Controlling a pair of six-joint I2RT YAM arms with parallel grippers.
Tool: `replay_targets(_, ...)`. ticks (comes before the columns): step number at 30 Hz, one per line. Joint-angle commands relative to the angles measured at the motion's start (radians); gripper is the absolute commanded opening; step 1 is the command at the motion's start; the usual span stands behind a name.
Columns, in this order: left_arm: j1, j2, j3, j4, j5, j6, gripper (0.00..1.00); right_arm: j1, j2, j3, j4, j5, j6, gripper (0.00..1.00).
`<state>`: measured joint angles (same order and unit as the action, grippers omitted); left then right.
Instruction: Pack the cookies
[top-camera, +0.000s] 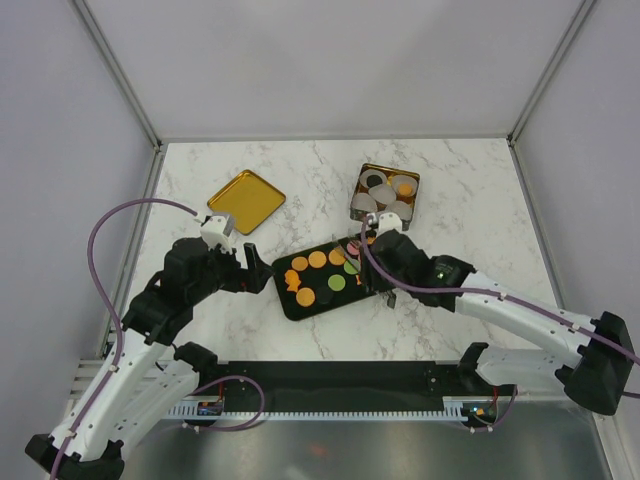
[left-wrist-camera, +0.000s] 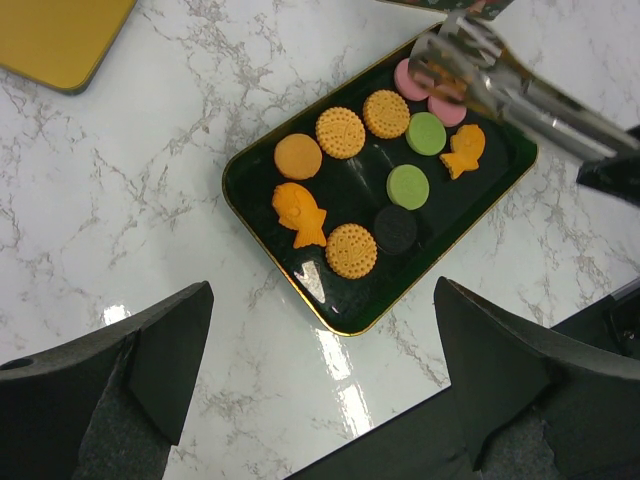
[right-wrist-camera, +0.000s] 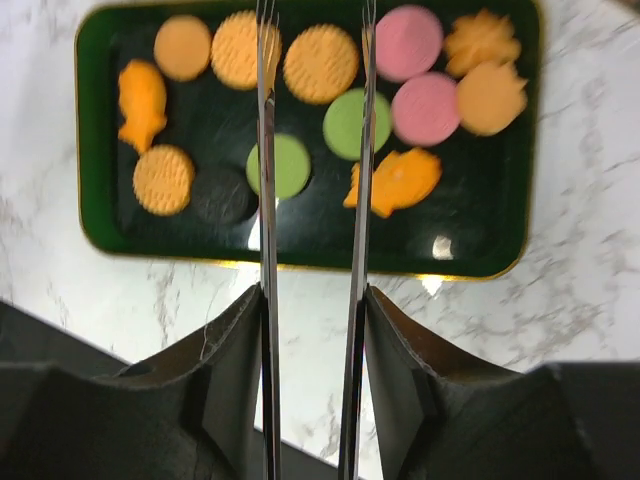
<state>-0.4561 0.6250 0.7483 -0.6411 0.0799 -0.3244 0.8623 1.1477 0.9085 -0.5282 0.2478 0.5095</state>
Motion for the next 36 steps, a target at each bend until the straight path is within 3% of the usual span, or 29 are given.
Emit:
replay_targets(1, -0.004, -0.004, 0.002, 0.023, -0.012, -0.025, 1.00, 0.128, -0.016, -0.029, 0.023, 0.054, 0.101, 0.50)
replay_targets(5, -0.004, -0.008, 0.003, 0.023, -0.015, -0.027, 1.00, 0.306, 0.052, 0.001, 0.007, 0.131, 0.141, 0.49)
replay_targets(11, -0.004, -0.007, 0.003, 0.023, -0.022, -0.027, 1.00, 0.437, 0.193, 0.084, 0.008, 0.174, 0.156, 0.50)
replay_targets(15, -0.004, -0.005, 0.002, 0.023, -0.019, -0.027, 1.00, 0.465, 0.254, 0.116, -0.007, 0.191, 0.149, 0.51)
replay_targets(36, -0.004, -0.004, 0.002, 0.023, -0.015, -0.027, 1.00, 0.478, 0.261, 0.136, -0.052, 0.146, 0.107, 0.54)
